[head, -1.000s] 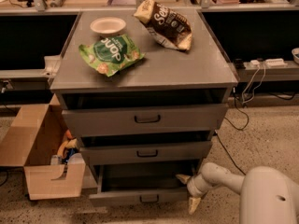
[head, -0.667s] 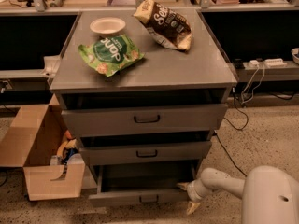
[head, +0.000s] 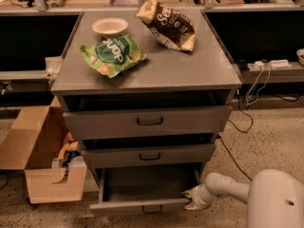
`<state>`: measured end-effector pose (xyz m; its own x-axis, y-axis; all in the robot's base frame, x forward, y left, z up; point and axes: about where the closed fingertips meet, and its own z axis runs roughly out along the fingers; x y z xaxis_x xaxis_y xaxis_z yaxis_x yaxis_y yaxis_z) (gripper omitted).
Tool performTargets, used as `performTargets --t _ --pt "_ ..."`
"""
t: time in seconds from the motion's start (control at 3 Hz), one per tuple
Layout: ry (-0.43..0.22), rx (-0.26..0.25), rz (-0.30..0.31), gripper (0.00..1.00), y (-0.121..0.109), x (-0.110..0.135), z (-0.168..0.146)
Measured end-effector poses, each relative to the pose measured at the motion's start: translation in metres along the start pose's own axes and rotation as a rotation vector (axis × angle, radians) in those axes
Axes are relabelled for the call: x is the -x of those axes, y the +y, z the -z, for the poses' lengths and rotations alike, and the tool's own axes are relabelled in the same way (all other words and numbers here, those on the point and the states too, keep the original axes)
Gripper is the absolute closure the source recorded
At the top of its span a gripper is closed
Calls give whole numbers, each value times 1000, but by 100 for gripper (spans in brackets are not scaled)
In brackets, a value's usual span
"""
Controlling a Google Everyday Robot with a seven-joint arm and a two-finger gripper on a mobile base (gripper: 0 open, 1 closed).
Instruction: Open bottom drawer
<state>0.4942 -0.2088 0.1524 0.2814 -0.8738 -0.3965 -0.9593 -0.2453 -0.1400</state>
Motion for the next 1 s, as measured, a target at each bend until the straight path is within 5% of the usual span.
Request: performTargets --t 0.33,1.0 --pt "-4 -17 -16 96 12 -4 6" --pt "-23 -29 -37 100 24 -2 5"
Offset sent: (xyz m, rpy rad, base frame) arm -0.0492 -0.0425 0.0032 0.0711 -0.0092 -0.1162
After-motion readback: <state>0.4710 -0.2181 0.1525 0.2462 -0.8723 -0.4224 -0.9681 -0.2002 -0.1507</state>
